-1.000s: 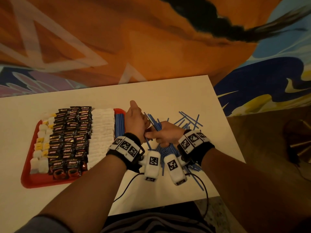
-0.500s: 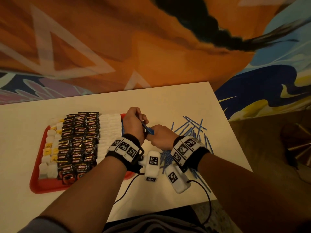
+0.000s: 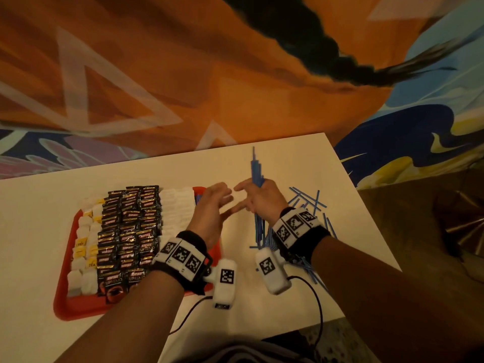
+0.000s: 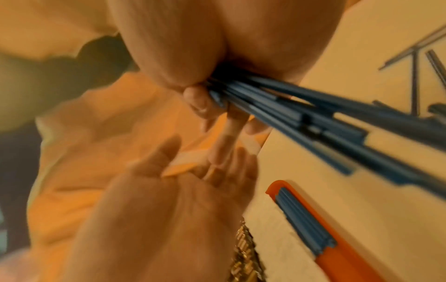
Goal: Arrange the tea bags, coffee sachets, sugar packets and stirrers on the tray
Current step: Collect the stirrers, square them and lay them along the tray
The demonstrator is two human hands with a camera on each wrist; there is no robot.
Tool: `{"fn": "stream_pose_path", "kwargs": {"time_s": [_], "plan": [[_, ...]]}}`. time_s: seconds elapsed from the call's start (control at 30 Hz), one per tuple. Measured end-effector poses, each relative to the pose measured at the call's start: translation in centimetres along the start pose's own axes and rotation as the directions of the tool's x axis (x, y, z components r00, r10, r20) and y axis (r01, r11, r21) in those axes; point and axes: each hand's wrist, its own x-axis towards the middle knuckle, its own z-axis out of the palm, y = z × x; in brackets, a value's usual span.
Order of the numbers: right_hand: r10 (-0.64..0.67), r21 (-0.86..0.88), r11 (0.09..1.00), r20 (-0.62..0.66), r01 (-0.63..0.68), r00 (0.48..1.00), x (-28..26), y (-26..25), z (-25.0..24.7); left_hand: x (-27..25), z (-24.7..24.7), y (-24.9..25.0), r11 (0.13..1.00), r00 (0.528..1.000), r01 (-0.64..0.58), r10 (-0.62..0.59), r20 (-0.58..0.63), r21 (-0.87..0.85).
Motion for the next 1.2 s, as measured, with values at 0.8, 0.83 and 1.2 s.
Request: {"fn": "stream_pose_path", "kwargs": {"time_s": [0.8,0.83,1.2], "plan": [[-0.024,0.126,0.992,0.048,0.018,0.999,0.4,-1.7,-1.0,-1.6,4.2,1.9,0.971,0.876,0.193,-0.234,0.422,0.138],[-0.033,0.093,0.995,0.054,0.028,0.998,0.4,-1.8,-1.1,-1.7,4.3,2.0,0.973,0.876,0.186,-0.227,0.425,0.137],[-0.125,-0.019,0.991,0.181,0.131,0.975,0.6,-1.6,-1.8,-3.3,5.1,2.5,0.819,0.922,-0.249,0.037,0.385,0.517]]}}
